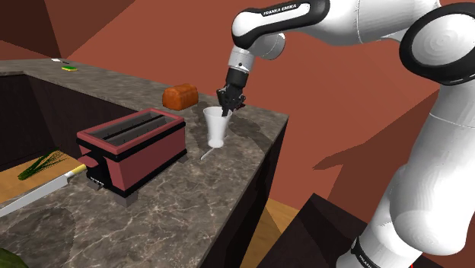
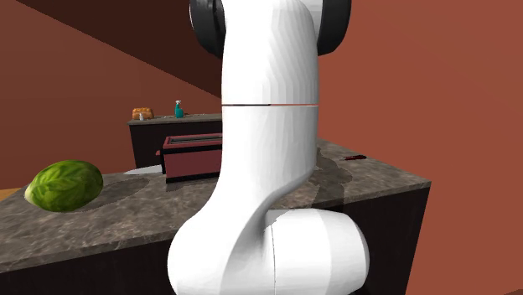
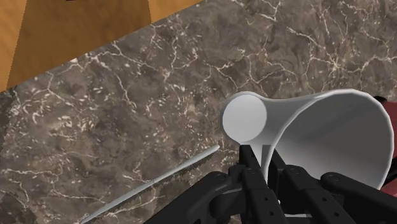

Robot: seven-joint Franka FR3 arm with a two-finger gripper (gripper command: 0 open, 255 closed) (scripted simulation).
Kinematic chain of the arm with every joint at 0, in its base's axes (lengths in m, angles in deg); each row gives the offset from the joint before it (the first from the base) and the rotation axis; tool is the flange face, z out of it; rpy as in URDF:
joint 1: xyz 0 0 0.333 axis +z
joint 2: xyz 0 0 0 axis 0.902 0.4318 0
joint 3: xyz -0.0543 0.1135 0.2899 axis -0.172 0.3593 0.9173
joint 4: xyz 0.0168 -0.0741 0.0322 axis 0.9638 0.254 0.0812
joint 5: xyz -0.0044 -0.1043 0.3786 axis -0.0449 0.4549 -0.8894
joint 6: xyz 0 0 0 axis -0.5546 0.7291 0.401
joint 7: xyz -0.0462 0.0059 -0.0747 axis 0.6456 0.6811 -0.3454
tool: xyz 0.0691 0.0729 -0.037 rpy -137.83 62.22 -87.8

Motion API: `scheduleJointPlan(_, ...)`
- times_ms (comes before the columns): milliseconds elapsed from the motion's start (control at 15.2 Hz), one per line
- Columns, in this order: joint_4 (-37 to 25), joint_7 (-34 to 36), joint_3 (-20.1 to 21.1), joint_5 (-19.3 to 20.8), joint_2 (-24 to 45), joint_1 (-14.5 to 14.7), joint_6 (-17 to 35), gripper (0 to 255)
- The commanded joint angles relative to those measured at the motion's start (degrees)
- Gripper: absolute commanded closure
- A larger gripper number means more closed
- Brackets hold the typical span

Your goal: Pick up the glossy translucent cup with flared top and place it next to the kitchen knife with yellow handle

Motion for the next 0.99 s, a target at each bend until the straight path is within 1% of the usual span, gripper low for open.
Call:
scheduleJointPlan(0, -1.40, 0.38, -0.04, 0.13, -0.13, -0.05, -1.49, 255)
scheduleJointPlan(792, -10.70, 2.64, -0.24, 0.54, 0.10, -0.32, -10.29, 255)
scheduleJointPlan(924, -9.65, 4.97, 0.98, 0.57, -0.10, 1.14, -8.71, 255)
